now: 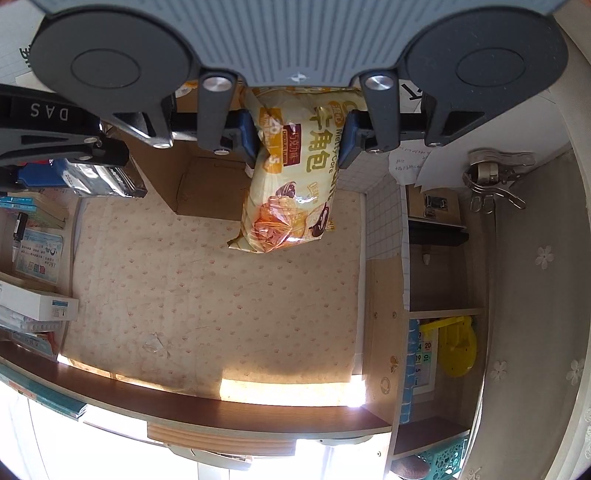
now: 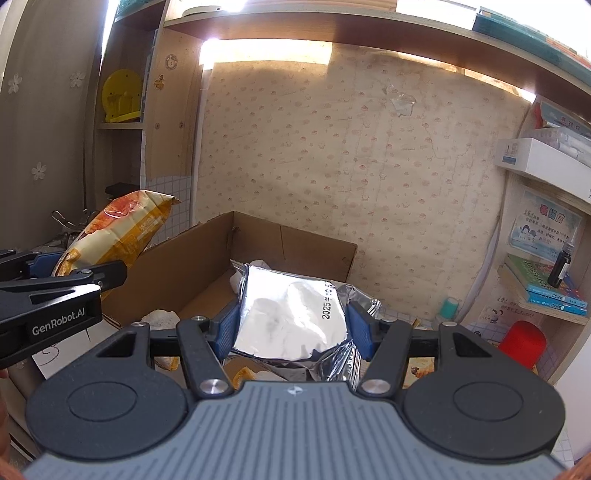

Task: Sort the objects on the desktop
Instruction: 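Carry the croissant package and foil pouch up and over the shoebox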

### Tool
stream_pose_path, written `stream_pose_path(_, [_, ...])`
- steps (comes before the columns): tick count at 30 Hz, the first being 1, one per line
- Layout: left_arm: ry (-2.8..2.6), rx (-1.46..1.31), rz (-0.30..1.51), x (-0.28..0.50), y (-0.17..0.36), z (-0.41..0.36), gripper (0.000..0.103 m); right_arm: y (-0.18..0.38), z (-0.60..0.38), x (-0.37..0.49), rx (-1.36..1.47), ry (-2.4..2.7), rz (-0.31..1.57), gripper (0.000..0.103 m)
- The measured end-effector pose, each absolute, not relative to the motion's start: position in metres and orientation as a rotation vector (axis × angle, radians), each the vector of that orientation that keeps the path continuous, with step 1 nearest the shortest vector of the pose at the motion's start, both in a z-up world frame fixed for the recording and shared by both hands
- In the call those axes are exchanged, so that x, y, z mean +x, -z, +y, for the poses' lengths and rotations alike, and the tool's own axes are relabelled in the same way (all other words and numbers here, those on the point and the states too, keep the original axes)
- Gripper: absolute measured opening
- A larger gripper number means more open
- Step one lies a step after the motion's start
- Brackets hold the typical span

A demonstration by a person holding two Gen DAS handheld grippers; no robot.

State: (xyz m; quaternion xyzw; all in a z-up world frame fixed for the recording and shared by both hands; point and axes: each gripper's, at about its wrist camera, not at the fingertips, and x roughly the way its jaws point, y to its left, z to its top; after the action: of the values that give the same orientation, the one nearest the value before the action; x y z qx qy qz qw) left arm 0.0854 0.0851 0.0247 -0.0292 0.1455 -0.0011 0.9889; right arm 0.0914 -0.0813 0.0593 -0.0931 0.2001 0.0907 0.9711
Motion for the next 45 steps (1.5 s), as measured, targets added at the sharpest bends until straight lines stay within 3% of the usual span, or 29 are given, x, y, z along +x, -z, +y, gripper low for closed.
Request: stream_pose_path(45, [0.009, -0.065, 0.310, 0.132, -0.024, 0.102, 0.046, -0.044, -0.053, 0.166, -0.208, -0.193, 0.432, 0.060])
